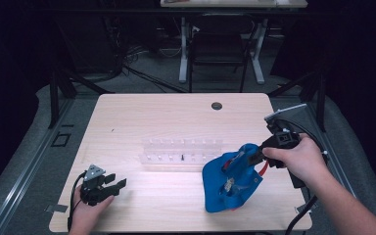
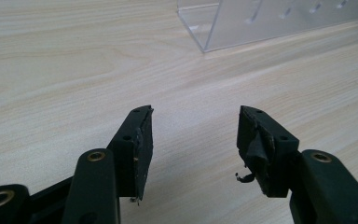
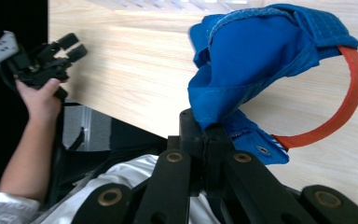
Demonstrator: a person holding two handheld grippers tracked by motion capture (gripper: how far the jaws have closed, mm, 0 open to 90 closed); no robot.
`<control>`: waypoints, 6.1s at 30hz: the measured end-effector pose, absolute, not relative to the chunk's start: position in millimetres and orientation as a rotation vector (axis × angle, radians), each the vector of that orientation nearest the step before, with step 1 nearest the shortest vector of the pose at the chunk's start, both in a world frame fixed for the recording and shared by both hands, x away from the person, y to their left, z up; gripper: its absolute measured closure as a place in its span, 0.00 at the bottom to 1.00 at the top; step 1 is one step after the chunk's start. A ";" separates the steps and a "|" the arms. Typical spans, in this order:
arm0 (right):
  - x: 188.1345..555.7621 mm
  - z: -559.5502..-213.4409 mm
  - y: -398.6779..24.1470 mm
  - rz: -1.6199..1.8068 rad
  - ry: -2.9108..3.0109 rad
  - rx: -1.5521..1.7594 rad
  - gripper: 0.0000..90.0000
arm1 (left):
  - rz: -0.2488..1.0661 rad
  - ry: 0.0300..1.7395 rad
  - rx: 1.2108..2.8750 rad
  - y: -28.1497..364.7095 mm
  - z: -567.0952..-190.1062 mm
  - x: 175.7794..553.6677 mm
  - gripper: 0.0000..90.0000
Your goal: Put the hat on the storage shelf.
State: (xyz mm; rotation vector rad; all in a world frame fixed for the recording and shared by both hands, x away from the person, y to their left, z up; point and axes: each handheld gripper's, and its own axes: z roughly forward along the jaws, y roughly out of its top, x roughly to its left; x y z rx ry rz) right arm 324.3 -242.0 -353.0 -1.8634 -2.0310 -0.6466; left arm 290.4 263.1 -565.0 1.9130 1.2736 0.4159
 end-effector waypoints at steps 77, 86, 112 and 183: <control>388.4 -284.8 -197.9 -1.202 -1.769 -1.596 1.00 | 0.396 1.239 1.919 254.1 -562.1 289.5 0.52; 399.4 -286.2 -183.0 -1.222 -1.769 -1.579 1.00 | 0.371 1.191 1.909 244.6 -549.8 286.5 0.57; 418.0 -295.4 -140.8 -1.235 -1.771 -1.546 1.00 | 0.391 0.841 1.932 153.5 -486.3 289.2 0.63; 423.6 -329.1 -129.9 -1.190 -1.789 -1.576 0.91 | 0.456 0.887 2.000 106.1 -519.6 323.3 0.98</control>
